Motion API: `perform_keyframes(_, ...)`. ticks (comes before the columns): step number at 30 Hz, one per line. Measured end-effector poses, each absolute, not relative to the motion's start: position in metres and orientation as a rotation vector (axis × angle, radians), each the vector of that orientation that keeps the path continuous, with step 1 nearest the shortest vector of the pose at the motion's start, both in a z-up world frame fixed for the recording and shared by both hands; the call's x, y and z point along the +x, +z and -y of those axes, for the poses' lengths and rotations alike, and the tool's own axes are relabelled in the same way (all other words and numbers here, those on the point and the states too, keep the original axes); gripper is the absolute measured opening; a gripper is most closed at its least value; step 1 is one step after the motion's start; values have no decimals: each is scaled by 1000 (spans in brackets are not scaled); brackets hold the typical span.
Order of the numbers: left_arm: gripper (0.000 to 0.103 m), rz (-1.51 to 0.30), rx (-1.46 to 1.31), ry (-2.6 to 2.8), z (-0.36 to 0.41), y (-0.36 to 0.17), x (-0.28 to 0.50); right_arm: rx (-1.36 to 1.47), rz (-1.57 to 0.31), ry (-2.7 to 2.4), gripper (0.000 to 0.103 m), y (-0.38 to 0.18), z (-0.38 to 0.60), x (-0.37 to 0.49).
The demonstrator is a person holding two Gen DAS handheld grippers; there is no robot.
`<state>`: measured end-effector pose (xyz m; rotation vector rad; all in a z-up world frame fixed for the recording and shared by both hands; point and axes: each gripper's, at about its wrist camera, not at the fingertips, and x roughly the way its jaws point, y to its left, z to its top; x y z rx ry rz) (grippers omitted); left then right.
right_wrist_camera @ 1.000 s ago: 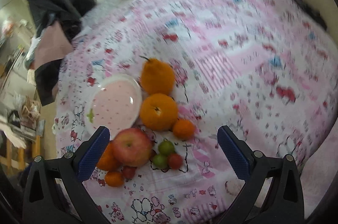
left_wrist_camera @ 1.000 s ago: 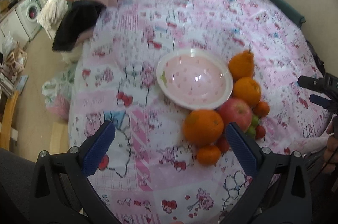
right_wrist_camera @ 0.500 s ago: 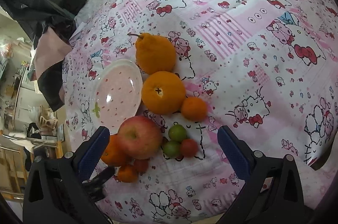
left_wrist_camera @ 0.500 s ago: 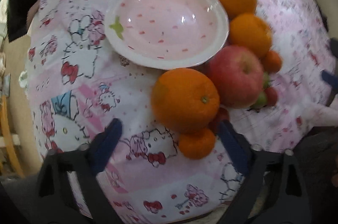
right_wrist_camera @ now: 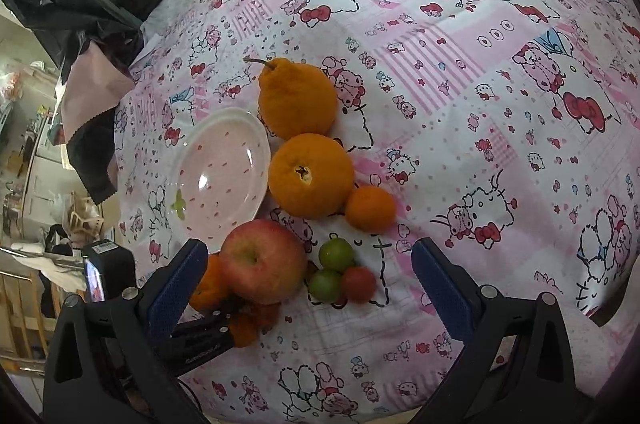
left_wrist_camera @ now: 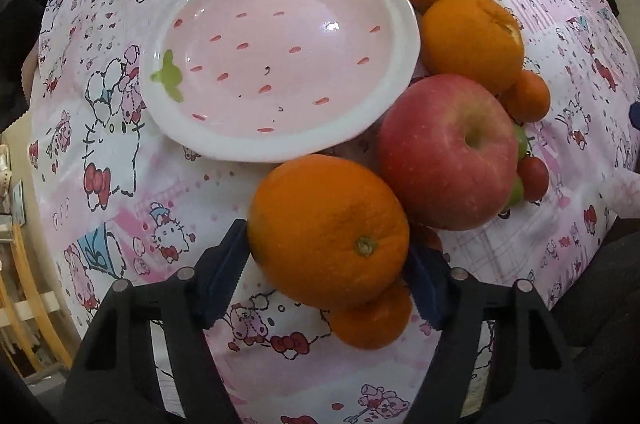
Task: Organize fruits
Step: 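Lower the left gripper onto the large navel orange and close it, then lift the navel orange with the left gripper while the right gripper grasps the red apple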
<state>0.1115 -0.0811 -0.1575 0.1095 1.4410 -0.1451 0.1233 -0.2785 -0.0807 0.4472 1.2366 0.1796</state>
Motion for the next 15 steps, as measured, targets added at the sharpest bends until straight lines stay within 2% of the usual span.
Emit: perform_keyframes(15, 67, -1407, -51, -129, 31, -93, 87, 385, -1231, 204, 103, -78, 268, 117)
